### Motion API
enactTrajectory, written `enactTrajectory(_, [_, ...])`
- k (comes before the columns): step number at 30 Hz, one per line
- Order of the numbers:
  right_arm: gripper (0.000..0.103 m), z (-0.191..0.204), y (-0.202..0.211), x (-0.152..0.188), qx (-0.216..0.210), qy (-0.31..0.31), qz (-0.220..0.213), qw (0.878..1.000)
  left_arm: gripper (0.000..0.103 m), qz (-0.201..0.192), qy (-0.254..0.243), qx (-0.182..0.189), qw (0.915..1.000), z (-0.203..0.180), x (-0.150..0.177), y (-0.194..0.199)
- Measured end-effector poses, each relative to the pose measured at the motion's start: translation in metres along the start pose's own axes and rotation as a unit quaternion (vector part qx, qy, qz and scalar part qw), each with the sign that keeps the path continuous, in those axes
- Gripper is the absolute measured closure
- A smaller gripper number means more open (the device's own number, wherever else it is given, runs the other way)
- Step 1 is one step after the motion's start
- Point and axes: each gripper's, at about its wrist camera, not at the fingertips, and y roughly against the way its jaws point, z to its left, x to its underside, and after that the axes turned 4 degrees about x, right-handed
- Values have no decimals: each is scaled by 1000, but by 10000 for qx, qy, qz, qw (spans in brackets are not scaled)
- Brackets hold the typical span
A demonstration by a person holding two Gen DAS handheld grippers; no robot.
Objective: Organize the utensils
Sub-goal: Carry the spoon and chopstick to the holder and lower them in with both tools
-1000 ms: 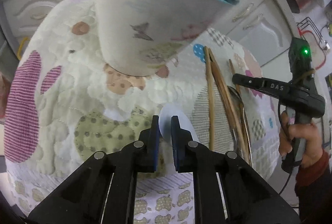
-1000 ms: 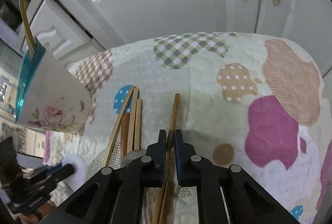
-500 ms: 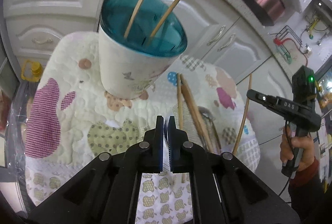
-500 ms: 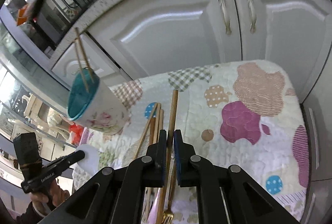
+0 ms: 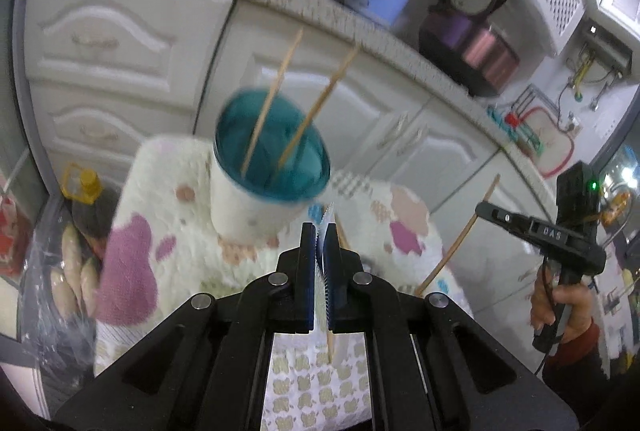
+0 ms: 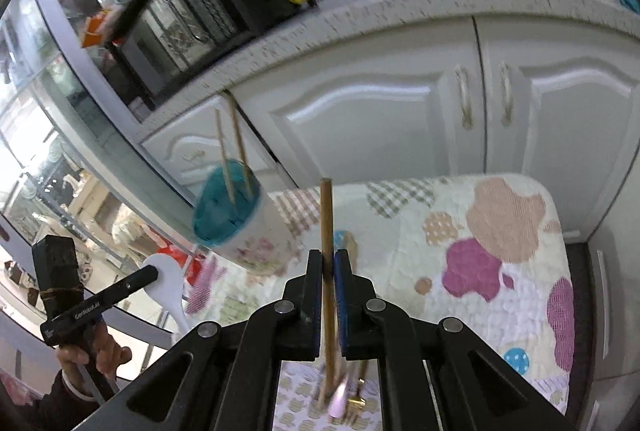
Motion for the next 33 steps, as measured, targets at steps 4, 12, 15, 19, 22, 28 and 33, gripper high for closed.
enactTrajectory(4, [98, 14, 11, -23, -240, 42, -227, 9994, 101, -450, -85, -133, 9989, -2, -32, 19])
enactTrajectory(12, [98, 63, 34, -91, -558, 431, -868, 9937, 101, -1227, -547, -850, 9873, -9, -95, 24])
enactTrajectory(15, [97, 82, 32, -113, -563, 532, -1093, 9910, 101, -1392, -748, -1071, 9816, -11, -110, 12])
enactTrajectory(19, [98, 101, 12, -132, -451, 660, -1193, 9896, 101, -1374, -911, -1306, 9776, -7, -118, -11])
enactTrajectory(22, [98, 113, -15, -138, -349, 802, -1102, 9901, 101, -1301, -970, -1434, 9763, 0, -118, -28])
enactTrajectory(28, [97, 115, -64, -132, -211, 919, -736, 9928, 101, -1080, -815, -1605, 9777, 21, -108, -58])
enactTrajectory(33, [97, 106, -106, -116, -191, 831, -264, 9960, 101, -811, -701, -1691, 9797, 34, -93, -76])
